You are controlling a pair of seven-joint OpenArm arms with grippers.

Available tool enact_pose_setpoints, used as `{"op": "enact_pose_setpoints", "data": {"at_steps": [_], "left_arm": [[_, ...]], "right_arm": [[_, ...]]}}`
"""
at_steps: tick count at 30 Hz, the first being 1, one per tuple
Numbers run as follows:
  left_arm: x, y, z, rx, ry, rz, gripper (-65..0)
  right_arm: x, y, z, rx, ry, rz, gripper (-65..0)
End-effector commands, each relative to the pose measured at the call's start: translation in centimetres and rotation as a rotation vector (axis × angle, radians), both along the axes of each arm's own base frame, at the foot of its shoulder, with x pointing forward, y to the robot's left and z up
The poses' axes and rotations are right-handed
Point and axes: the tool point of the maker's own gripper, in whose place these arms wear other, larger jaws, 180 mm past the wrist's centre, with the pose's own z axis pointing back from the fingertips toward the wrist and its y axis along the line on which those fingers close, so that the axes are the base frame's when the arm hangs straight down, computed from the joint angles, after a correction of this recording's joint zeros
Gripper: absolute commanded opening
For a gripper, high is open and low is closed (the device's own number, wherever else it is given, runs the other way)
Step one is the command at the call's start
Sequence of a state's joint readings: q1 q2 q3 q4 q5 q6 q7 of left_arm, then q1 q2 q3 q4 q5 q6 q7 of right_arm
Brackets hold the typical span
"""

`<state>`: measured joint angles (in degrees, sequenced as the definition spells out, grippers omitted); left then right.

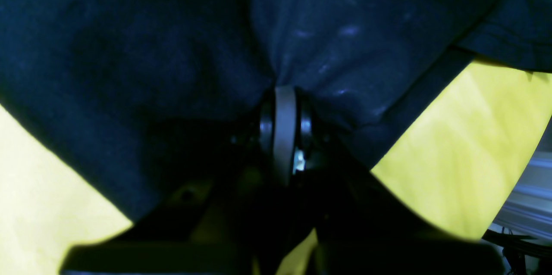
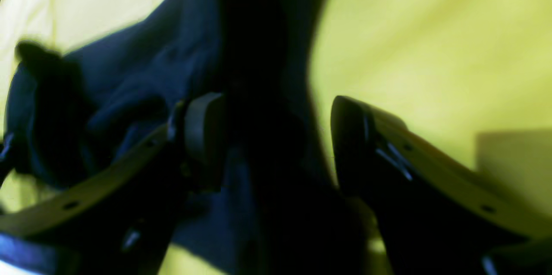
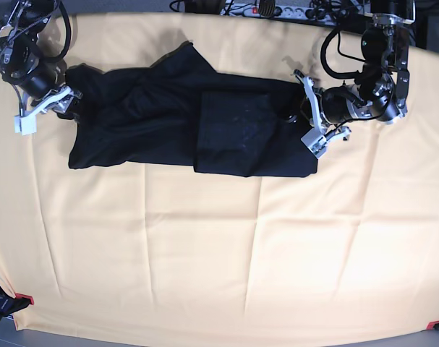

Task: Fold the T-shirt properly
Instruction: 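Grasp the other strip end with the right gripper and lift it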

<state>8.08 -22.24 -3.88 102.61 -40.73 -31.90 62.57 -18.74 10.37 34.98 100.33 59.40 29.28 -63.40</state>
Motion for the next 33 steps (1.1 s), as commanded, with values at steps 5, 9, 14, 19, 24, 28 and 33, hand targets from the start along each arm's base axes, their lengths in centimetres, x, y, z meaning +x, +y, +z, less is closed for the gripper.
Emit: {"op": "enact_pose_setpoints", "data": {"at_steps": [5, 9, 14, 19, 24, 28, 33], "left_arm": [[-0.2, 1.0, -0.4, 0.055, 0.014, -0.004, -65.0], [-0.2, 1.0, -0.3, 0.051, 0.015, -0.004, -65.0], [-0.2, 1.0, -0.3, 0.051, 0.015, -0.004, -65.0], [-0.2, 1.0, -0.4, 0.052, 0.016, -0.004, -65.0], [-0.2, 1.0, -0.3, 0.052, 0.016, -0.004, -65.0], [-0.2, 1.0, -0.3, 0.051, 0.015, -0.004, -65.0], [0.0, 0.7, 0.1, 0.029, 0.008, -0.005, -65.0]], "right_arm": [[0.8, 1.7, 1.4, 0.071, -0.078, 0.014, -25.6], [1.0, 3.3, 2.0, 0.117, -0.115, 0.057, -25.6], [1.3, 4.6, 1.9, 0.121, -0.126, 0.096, -25.6], [1.8, 3.4, 0.8, 0.009, -0.129, 0.046, -25.6], [1.8, 3.3, 0.7, -0.009, -0.131, 0.050, -25.9], [2.0, 3.6, 1.0, -0.016, -0.154, 0.077, -36.9], [2.5, 4.2, 1.9, -0.006, -0.208, 0.112, -65.0]]}}
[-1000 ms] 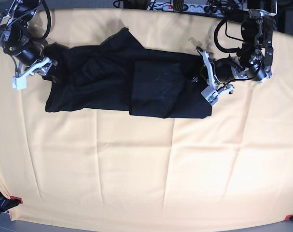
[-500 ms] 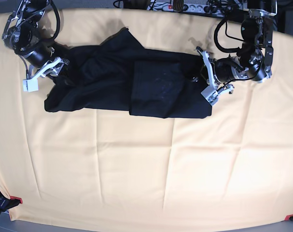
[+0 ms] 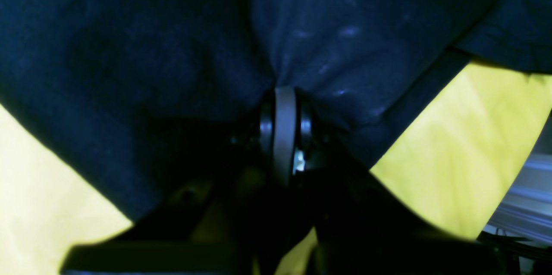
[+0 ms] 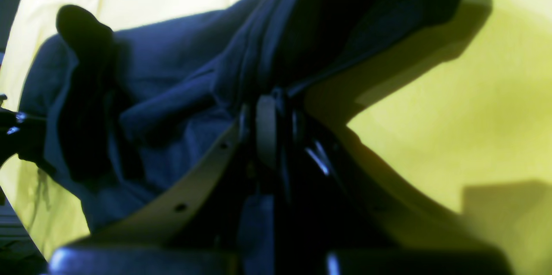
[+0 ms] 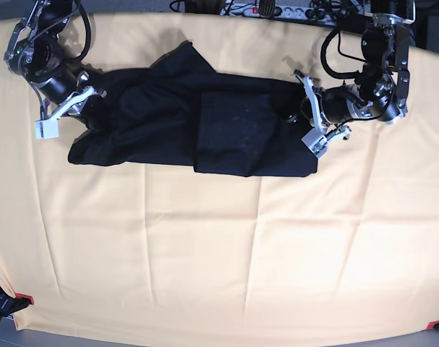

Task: Fold the T-shirt properly
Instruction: 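Grasp the other strip end with the right gripper and lift it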

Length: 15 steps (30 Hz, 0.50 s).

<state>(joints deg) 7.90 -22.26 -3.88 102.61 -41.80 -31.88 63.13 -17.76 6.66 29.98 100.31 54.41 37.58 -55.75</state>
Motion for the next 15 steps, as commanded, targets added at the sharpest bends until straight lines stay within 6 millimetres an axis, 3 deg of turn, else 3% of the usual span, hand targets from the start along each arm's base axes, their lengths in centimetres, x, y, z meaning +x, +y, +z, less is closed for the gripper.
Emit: {"op": "enact_pose_setpoints", "data": {"at_steps": [1, 9, 15], "left_arm": [[0.3, 0.8, 0.1, 0.036, -0.004, -0.001, -65.0], [4.7, 2.9, 2.6, 0.042, -0.050, 0.164, -65.0], [7.2, 7.4, 5.4, 0.044, -0.133, 0.307, -65.0]], "right_arm": [[1.0, 0.1, 1.7, 0.019, -0.074, 0.007, -65.0], [1.6, -0.1, 2.3, 0.007, -0.098, 0.017, -65.0], [1.8, -3.0, 2.9, -0.055, -0.101, -0.019, -65.0]]}}
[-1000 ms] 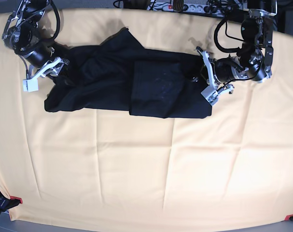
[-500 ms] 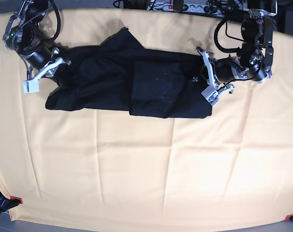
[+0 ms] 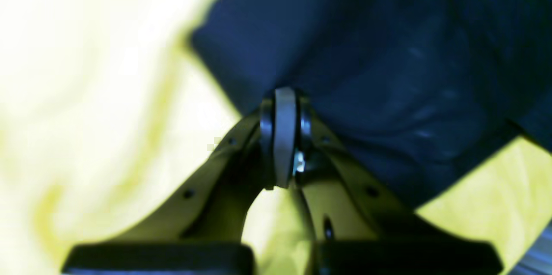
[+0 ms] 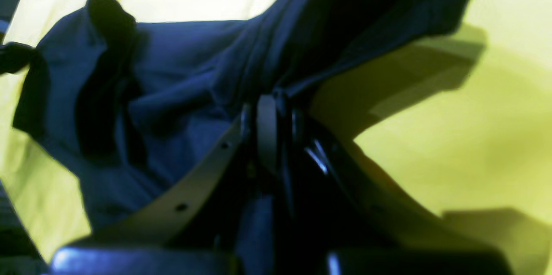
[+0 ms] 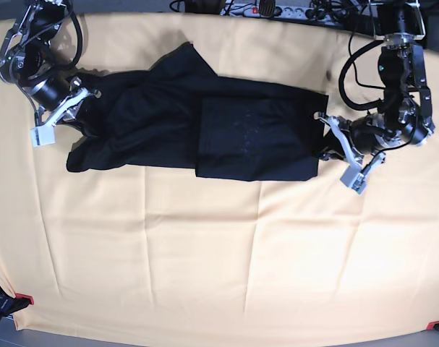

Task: Fold the T-shirt properly
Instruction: 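Grasp the other strip end with the right gripper and lift it, then fold the held end over the folded half with the right gripper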

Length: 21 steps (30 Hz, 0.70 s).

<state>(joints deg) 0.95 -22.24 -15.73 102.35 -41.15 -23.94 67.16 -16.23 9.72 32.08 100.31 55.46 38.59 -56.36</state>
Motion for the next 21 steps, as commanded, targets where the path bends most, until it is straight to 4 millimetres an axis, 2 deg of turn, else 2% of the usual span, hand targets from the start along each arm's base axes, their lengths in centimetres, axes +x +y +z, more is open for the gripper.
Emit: {"op": "enact_pose_setpoints", "data": {"at_steps": [1, 8, 14, 17, 21], "left_arm": [[0.9, 1.1, 1.8, -0.014, -0.055, 0.029, -65.0], [1.7, 6.2, 5.4, -0.073, -0.152, 0.184, -65.0], [1.1, 6.7, 5.5, -0.094, -0.139, 0.199, -65.0], [0.6, 6.6, 4.9, -0.096, -0.123, 0.197, -65.0], [-0.1, 6.4, 4.1, -0.102, -0.097, 0.199, -65.0]], "right_arm": [[0.9, -1.4, 1.8, -0.012, -0.064, -0.031, -65.0], [0.8, -6.1, 3.3, -0.117, -0.074, -0.081, -65.0], [0.9, -10.1, 4.6, -0.294, -0.018, -0.111, -65.0], [1.3, -10.3, 6.7, -0.379, -0.042, -0.121, -65.0], [1.7, -8.7, 10.4, -0.427, -0.127, -0.135, -65.0]]}}
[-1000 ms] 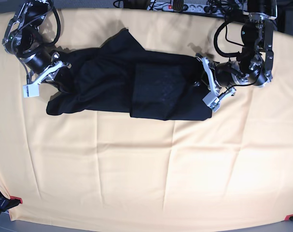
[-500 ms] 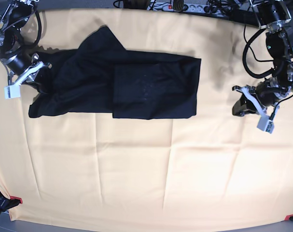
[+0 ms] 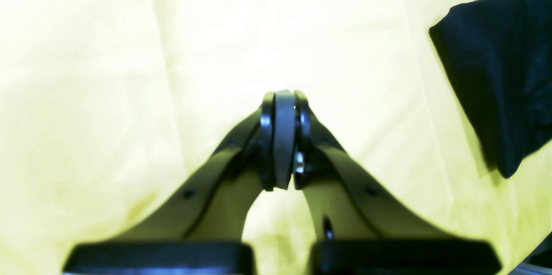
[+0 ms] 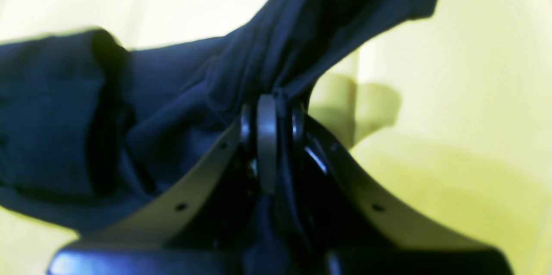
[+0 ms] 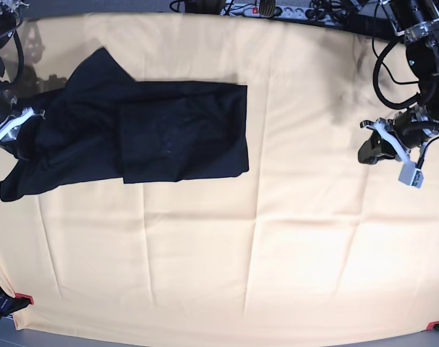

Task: Fold the T-shirt properly
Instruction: 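Fold the held end over the folded half with the right gripper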

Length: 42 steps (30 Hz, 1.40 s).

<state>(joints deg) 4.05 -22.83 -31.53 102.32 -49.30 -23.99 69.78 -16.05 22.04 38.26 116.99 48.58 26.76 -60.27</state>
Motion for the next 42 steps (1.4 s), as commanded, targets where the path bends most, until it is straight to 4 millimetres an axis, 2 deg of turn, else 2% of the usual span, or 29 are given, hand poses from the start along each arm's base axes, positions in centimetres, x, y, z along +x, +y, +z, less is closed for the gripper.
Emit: {"op": "enact_pose_setpoints", "data": {"at_steps": [1, 4, 7, 15, 20, 26, 34, 39, 42], "left_arm": [[0.5, 0.0, 1.1, -0.008, -0.043, -0.001, -65.0], [-0.2, 0.0, 0.4, -0.013, -0.022, 0.000, -65.0], [-0.8, -0.3, -0.2, -0.029, -0.006, 0.001, -65.0], [-1.4, -0.9, -0.3, -0.054, -0.003, -0.021, -65.0], [-1.4, -0.9, -0.3, -0.055, -0.003, -0.021, -65.0], [-1.4, -0.9, -0.3, -0.058, -0.004, -0.021, -65.0], [-1.4, -0.9, -0.3, -0.058, -0.004, -0.022, -65.0], [-1.4, -0.9, -0.3, -0.058, -0.004, -0.021, -65.0], [-1.4, -0.9, -0.3, -0.058, -0.004, -0.021, -65.0]], "right_arm": [[0.6, 0.7, 2.3, -0.019, -0.080, 0.022, -65.0], [0.4, 4.3, 4.3, 0.048, -0.167, 0.084, -65.0], [-0.2, 8.4, 5.2, 0.174, -0.234, 0.197, -65.0], [-0.9, 17.6, 3.8, 0.367, -0.223, 0.407, -65.0], [-1.4, 22.1, 4.2, 0.454, -0.246, 0.506, -65.0], [-1.6, 25.9, 3.9, 0.466, -0.229, 0.573, -65.0], [-1.4, 29.2, 3.7, 0.398, -0.249, 0.636, -65.0], [-1.1, 30.6, 1.5, 0.393, -0.190, 0.635, -65.0], [-0.9, 31.5, 1.1, 0.447, -0.194, 0.648, -65.0]]}}
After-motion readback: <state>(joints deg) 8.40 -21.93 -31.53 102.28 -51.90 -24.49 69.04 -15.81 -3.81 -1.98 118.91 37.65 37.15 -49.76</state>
